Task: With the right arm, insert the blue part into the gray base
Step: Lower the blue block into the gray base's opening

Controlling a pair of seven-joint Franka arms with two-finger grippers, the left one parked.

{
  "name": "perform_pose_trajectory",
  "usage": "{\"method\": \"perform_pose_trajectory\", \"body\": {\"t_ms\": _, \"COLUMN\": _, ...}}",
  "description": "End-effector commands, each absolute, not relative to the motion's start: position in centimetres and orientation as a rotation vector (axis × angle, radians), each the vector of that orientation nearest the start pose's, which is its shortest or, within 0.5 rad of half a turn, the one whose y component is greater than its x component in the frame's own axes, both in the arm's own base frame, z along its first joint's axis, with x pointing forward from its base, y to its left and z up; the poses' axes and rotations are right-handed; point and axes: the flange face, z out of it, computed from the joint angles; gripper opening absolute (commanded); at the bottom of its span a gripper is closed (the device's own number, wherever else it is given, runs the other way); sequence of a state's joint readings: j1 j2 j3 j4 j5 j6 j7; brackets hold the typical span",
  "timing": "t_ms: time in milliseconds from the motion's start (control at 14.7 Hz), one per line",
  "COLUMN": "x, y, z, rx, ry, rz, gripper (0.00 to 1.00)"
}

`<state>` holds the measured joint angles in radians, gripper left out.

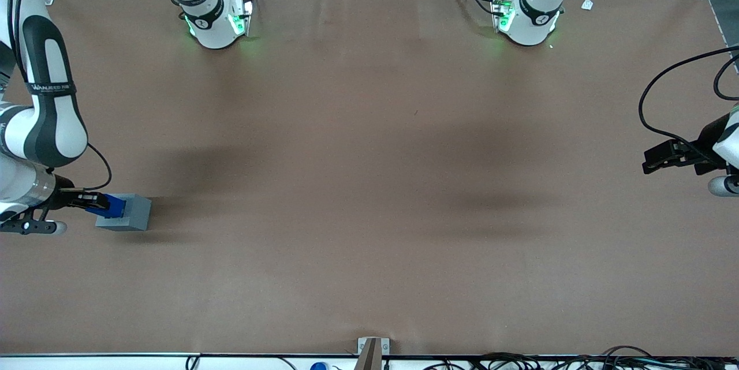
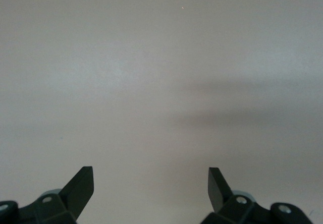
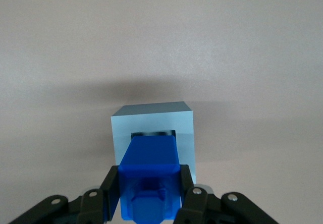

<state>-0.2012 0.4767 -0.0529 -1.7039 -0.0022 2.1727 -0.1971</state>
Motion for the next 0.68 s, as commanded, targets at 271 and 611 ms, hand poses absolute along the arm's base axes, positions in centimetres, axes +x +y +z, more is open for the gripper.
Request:
{"method": "perform_pose_trajectory", "body": {"t_ms": 271, "x": 64.45, "y": -16.51, "z": 31.46, "rx": -3.168, "ry": 0.063, "rz": 0.024, "gripper": 0.09}}
{"method": "perform_pose_trajectory", "body": {"t_ms": 611, "x": 64.49, "y": -16.52, "z": 31.03, "rx": -3.167, "ry": 0.062, "rz": 0.031, "gripper": 0.09}}
